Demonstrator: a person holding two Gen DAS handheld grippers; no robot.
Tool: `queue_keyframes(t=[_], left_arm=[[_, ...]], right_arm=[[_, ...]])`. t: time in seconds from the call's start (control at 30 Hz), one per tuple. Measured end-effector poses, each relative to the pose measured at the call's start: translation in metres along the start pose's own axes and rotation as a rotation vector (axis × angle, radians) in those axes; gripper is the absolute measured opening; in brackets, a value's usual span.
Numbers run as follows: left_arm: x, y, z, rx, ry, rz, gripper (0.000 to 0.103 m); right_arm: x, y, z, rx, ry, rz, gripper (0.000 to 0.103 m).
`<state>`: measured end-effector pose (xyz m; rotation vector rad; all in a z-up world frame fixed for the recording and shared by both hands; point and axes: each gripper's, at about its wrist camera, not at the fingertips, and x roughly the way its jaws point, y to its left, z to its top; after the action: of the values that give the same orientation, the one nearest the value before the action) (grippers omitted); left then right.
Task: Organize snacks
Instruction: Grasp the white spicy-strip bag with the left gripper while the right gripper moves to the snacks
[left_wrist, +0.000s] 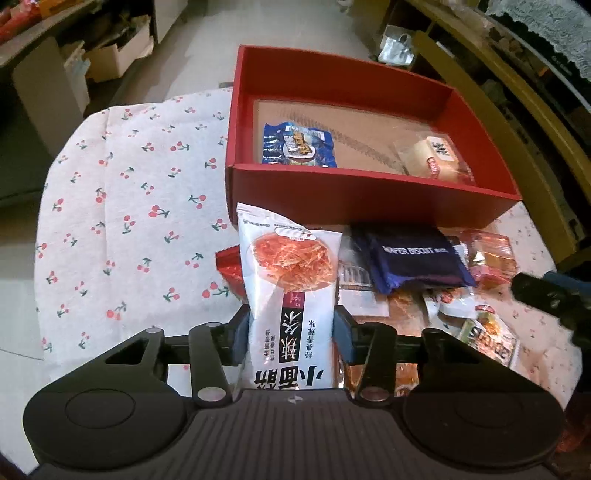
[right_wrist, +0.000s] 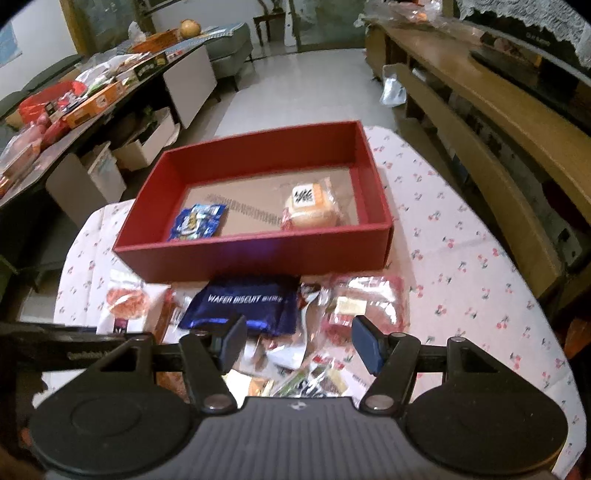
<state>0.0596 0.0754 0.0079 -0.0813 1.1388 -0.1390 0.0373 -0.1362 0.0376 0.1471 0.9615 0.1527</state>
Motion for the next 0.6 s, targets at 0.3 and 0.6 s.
queue_keyframes(t=[0.3,0.6], left_arm=[[-0.022,0.012,-0.019,-0.027,0.019,-0.067,0.052],[-0.027,0.034,-0.035,-0.063,0.054,-0.098,0.052]], right_arm=[[0.02,0.028,-0.014,0.009,0.108,0.106,0.069],[0.057,0.062,-0.012,0.027,0.189,0.155,0.075]])
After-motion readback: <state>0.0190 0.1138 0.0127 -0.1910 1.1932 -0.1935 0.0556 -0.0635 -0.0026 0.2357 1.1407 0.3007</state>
